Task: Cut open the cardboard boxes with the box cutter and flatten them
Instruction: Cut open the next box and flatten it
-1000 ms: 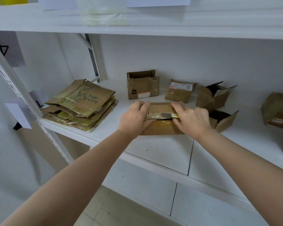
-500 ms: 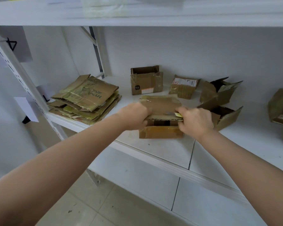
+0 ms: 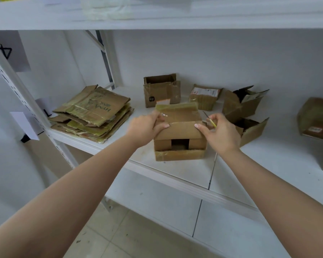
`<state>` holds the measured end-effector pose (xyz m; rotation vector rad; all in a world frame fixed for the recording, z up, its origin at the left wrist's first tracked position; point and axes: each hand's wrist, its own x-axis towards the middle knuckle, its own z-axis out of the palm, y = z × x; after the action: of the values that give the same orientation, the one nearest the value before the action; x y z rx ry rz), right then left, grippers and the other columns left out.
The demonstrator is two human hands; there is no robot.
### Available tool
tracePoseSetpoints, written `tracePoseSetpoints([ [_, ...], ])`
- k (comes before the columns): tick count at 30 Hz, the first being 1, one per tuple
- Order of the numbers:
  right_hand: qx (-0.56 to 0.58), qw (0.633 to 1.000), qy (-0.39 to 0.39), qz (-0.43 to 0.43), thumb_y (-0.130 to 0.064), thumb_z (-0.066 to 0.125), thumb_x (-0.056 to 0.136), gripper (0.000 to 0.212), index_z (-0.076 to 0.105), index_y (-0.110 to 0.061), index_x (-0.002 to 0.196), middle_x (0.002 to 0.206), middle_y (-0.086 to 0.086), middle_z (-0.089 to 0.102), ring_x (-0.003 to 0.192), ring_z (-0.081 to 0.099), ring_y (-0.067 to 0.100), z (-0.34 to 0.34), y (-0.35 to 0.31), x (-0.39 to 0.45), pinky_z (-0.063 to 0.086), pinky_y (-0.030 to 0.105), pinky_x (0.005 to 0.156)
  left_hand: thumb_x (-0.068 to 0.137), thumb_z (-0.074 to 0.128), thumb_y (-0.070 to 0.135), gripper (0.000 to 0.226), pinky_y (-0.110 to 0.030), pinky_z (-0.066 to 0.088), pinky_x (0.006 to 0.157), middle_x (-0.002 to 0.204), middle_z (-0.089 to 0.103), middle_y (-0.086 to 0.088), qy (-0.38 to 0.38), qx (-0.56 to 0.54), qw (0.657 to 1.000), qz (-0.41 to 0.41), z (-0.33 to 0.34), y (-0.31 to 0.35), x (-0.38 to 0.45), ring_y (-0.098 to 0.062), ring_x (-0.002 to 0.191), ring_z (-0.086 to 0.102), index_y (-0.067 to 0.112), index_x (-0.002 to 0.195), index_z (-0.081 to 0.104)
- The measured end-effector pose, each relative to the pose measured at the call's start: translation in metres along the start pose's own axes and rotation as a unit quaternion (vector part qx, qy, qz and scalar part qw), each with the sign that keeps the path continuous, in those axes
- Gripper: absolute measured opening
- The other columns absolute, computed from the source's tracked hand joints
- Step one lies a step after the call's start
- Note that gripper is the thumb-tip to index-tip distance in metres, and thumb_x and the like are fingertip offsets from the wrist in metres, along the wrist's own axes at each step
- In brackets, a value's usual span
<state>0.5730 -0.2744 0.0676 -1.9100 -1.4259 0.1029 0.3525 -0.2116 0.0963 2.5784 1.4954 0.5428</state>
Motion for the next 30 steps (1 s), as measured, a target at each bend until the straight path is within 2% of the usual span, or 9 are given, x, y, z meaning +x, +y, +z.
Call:
tracePoseSetpoints([
  [4, -0.077, 0.997, 0.002, -0.024, -0.053, 0.058, 0.087, 0.035, 0.054, -0.027, 0.110, 0.107, -0.001, 0.056, 0.085, 0.060, 0.022, 0.012, -0.003, 0.002, 0.032, 0.022, 0.052, 0.095, 0.053, 0.034, 0.025, -0.038, 0.049, 0.081, 0.120, 0.054, -0.003, 0.074, 0.081, 0.993, 0.043, 0.027, 0.002, 0.004, -0.024, 0.108, 0.049, 0.026, 0.118, 0.060],
  [8, -0.074, 0.996, 0.027, -0.037, -0.046, 0.053, 0.092, 0.029, 0.065, -0.019, 0.096, 0.107, 0.003, 0.053, 0.076, 0.055, 0.020, 0.024, 0.009, -0.002, 0.023, 0.020, 0.049, 0.094, 0.052, 0.014, 0.023, -0.040, 0.049, 0.087, 0.110, 0.067, -0.005, 0.076, 0.045, 0.993, 0.078, 0.050, 0.002, 0.001, -0.031, 0.107, 0.055, 0.019, 0.110, 0.068],
  [10, -0.048, 0.997, 0.044, -0.038, -0.040, 0.053, 0.093, 0.028, 0.065, -0.014, 0.090, 0.101, 0.005, 0.053, 0.072, 0.052, 0.020, 0.031, 0.013, -0.003, 0.020, 0.020, 0.048, 0.098, 0.048, 0.030, 0.030, -0.039, 0.048, 0.094, 0.120, 0.064, -0.004, 0.064, -0.004, 0.995, 0.072, 0.059, 0.000, -0.002, -0.029, 0.117, 0.054, 0.017, 0.119, 0.064],
  [13, -0.022, 0.997, 0.064, -0.031, -0.037, 0.053, 0.094, 0.029, 0.063, -0.011, 0.088, 0.099, 0.008, 0.053, 0.068, 0.046, 0.018, 0.042, 0.016, -0.002, 0.017, 0.018, 0.048, 0.098, 0.041, 0.047, 0.053, -0.036, 0.027, 0.113, 0.144, 0.047, -0.003, 0.019, -0.001, 0.997, 0.081, 0.065, -0.001, -0.001, -0.023, 0.140, 0.032, 0.014, 0.138, 0.050],
  [16, -0.024, 0.997, 0.069, -0.016, -0.040, 0.050, 0.095, 0.031, 0.062, -0.012, 0.089, 0.100, 0.010, 0.053, 0.070, 0.050, 0.024, 0.049, 0.016, 0.006, 0.023, 0.023, 0.050, 0.098, 0.036, 0.048, 0.056, -0.034, 0.018, 0.116, 0.151, 0.037, 0.000, -0.008, 0.009, 0.997, 0.078, 0.065, -0.005, 0.011, -0.021, 0.144, 0.022, 0.017, 0.144, 0.041],
  [20, -0.038, 0.997, 0.065, -0.008, -0.041, 0.045, 0.097, 0.036, 0.062, -0.010, 0.095, 0.102, 0.013, 0.055, 0.077, 0.055, 0.029, 0.054, 0.014, 0.016, 0.031, 0.027, 0.058, 0.098, 0.031, 0.050, 0.057, -0.040, 0.019, 0.118, 0.155, 0.030, 0.004, -0.034, 0.032, 0.997, 0.060, 0.066, -0.008, 0.024, -0.019, 0.146, 0.017, 0.023, 0.147, 0.033],
  [25, -0.022, 0.998, 0.057, -0.016, -0.038, 0.038, 0.100, 0.038, 0.060, -0.008, 0.107, 0.113, 0.014, 0.053, 0.090, 0.056, 0.029, 0.049, 0.010, 0.013, 0.039, 0.030, 0.066, 0.095, 0.047, 0.046, 0.065, -0.037, 0.014, 0.119, 0.157, 0.023, 0.004, -0.084, -0.022, 0.992, 0.091, 0.058, -0.022, 0.025, -0.020, 0.147, 0.010, 0.023, 0.151, 0.024],
  [28, -0.007, 0.992, 0.090, -0.091, -0.022, 0.046, 0.098, 0.022, 0.058, -0.004, 0.098, 0.106, 0.016, 0.053, 0.070, 0.054, 0.024, 0.051, 0.012, -0.011, 0.037, 0.029, 0.055, 0.095, 0.056, 0.027, 0.067, -0.036, 0.009, 0.120, 0.158, 0.021, 0.003, -0.100, -0.033, 0.989, 0.104, 0.055, -0.024, 0.026, -0.022, 0.147, 0.008, 0.021, 0.152, 0.020],
  [30, -0.034, 0.980, 0.052, -0.189, -0.016, 0.048, 0.091, 0.016, 0.059, -0.006, 0.090, 0.093, 0.013, 0.058, 0.061, 0.055, 0.026, 0.056, 0.015, -0.026, 0.036, 0.028, 0.049, 0.094, 0.057, 0.021, 0.069, -0.037, 0.008, 0.120, 0.158, 0.019, 0.003, -0.108, -0.038, 0.988, 0.106, 0.054, -0.023, 0.027, -0.023, 0.148, 0.007, 0.021, 0.152, 0.019],
])
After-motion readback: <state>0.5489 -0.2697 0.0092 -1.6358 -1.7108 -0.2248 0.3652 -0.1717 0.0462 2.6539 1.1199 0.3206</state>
